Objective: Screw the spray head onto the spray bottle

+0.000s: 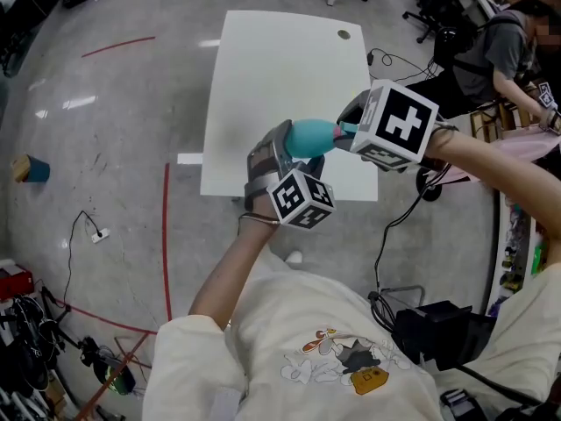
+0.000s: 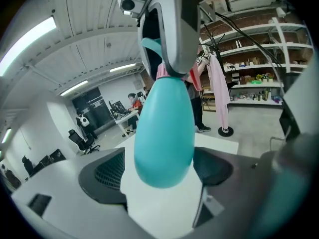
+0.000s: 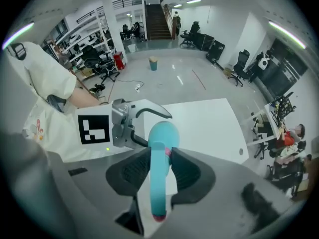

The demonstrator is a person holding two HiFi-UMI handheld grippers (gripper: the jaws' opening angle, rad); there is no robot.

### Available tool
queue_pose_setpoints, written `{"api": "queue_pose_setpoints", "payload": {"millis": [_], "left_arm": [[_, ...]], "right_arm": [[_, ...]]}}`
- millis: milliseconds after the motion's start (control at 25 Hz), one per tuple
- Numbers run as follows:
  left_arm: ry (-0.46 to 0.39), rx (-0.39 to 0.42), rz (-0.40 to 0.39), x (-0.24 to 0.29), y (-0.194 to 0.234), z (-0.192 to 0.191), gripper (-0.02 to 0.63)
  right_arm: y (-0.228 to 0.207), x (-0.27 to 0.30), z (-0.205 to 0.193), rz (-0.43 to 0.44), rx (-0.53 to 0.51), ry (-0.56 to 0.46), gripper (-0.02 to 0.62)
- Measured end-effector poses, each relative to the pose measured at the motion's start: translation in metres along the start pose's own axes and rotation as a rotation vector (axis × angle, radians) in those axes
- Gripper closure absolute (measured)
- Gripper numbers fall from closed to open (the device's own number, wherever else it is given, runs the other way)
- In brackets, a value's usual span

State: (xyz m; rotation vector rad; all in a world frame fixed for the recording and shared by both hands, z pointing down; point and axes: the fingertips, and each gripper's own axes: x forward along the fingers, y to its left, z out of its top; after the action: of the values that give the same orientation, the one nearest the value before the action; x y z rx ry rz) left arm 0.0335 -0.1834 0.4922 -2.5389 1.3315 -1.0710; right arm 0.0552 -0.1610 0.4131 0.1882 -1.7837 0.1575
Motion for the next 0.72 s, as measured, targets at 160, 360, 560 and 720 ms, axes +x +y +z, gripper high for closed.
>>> {"api": "queue_pose_setpoints", "payload": {"millis": [160,360,560,720], "left_arm": [[0.088,-0.039,-0.030,0.016,-0.001,-0.050,0.179],[0.150,-0.111,-0.060,0.026,0.017,-0.097,0.179],[0.178,-0.149,-0.122,0.041,0.029,-0.130,0.181],[0.192,-0.162,-0.160,0.052,0.033,-0.150,0.183]], "right_arm": [[-0.032,0.046,0.005,-0.033,-0.062,0.021,0.465],[-0.078,0.124,0.003,-0.055,-0.093,0.135,0.465],[-0.109,0.204,-0.009,-0.033,-0.042,0.248,0.465],[-0.125,0.241,-0.009,-0.017,-0.007,0.282,0.465]]}}
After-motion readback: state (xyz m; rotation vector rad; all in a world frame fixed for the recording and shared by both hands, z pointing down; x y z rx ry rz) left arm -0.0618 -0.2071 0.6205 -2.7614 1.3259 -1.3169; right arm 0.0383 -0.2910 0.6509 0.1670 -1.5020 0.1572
